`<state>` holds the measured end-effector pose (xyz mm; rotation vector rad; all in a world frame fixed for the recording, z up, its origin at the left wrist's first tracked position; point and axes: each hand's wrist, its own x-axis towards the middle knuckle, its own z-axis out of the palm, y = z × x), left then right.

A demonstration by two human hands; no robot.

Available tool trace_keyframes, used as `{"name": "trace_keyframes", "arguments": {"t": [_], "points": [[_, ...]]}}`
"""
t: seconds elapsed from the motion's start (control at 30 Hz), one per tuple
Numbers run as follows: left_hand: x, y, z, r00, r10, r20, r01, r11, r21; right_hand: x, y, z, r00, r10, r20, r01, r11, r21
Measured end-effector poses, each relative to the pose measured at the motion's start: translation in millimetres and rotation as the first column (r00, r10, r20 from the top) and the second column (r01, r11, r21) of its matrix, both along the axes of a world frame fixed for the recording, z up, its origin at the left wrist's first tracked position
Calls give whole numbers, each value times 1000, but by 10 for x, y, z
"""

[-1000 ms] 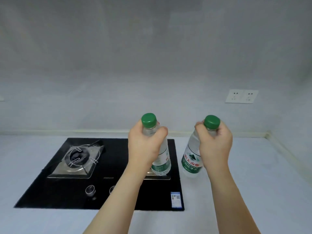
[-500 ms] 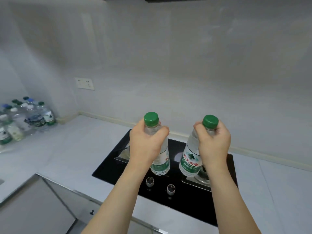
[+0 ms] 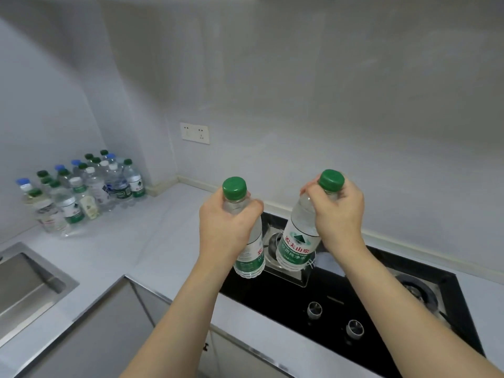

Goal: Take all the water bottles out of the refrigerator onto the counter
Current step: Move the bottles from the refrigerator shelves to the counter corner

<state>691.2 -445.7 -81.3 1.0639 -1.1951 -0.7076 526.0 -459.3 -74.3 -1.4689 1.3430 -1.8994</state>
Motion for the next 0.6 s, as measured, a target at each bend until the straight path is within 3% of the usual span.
{"name": "trace_keyframes", "arguments": {"t": [0.6], "points": [[982,-1405,-187,984,164,63,-170,981,98,1116,-1577,-320,980,190,51,-193,979,63]]}}
